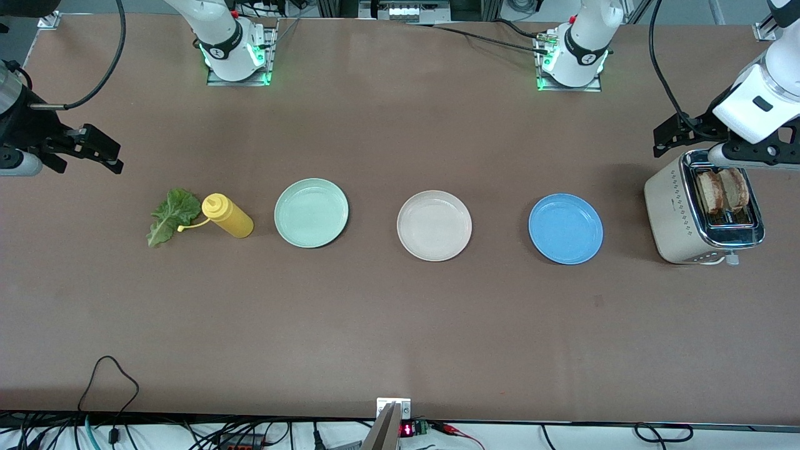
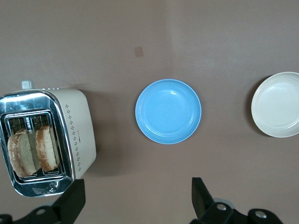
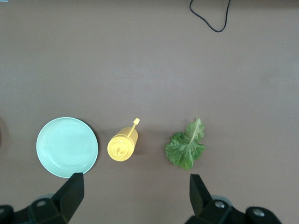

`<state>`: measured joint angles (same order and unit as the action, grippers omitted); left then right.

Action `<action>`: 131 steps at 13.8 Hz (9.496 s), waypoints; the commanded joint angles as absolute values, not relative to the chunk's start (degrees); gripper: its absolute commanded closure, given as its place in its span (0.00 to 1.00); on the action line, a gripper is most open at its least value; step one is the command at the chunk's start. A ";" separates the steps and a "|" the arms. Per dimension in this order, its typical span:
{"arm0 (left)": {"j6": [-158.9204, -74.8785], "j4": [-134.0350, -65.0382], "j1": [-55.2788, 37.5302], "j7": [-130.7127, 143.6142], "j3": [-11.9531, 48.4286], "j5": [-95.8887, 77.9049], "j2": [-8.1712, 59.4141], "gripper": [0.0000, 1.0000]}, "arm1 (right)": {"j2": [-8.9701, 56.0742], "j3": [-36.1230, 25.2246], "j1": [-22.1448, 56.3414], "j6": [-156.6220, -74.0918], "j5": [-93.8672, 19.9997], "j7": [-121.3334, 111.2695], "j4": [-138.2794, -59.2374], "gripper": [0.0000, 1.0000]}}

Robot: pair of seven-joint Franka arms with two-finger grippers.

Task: Make sandwich in beige plate with both arms

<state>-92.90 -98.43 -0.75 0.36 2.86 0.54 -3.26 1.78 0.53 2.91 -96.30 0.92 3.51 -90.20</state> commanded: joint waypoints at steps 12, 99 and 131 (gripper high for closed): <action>-80.68 -90.88 -0.09 -2.19 2.37 9.53 3.33 0.00 | 1.76 0.61 2.55 -96.59 0.53 2.55 -89.91 0.00; -130.25 -114.34 7.29 -50.10 27.51 -76.03 35.70 0.00 | 3.78 0.35 2.29 -96.60 -3.08 2.03 -90.61 0.00; -85.92 -84.78 0.45 -2.37 9.96 3.78 10.84 0.00 | 30.39 0.00 -21.88 -99.06 -69.42 -142.53 -117.60 0.00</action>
<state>-81.18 -78.72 2.42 -3.19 14.54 2.86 16.63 26.46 -0.84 -20.47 -101.44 -67.10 -136.79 -119.19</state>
